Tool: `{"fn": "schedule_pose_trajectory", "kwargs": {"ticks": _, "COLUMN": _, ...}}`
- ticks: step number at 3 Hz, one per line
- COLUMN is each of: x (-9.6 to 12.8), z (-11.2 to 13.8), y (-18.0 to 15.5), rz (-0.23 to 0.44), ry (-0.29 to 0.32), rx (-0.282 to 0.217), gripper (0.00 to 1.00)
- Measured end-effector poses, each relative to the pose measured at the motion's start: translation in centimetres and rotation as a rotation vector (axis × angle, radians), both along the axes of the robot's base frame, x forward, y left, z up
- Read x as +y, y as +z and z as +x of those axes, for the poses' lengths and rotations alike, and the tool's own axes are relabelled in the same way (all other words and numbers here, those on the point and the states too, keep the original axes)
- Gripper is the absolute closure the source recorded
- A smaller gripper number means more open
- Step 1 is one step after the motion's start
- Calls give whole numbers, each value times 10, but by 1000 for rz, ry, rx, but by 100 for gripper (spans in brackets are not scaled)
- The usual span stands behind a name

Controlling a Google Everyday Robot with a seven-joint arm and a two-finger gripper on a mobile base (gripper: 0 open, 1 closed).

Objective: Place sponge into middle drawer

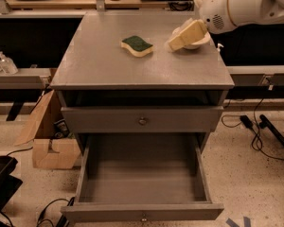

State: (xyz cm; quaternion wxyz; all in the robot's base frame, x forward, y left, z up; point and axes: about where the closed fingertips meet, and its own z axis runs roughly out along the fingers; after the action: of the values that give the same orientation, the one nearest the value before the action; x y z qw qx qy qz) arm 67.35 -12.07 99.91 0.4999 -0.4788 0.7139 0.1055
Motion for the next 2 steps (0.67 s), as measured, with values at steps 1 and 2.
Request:
{"fn": "schedule_pose_trajectory", "kwargs": {"ticks": 1, "x": 25, "z": 28, "y": -19, "rz": 42, "ry": 27, "rx": 17, "gripper": 0}}
{"fn": "schedule_pose_trajectory", "kwargs": {"ticks": 2, "x": 56, "z": 71, "y": -44, "rz": 87, "ry": 40, "rx": 63, "gripper": 0}}
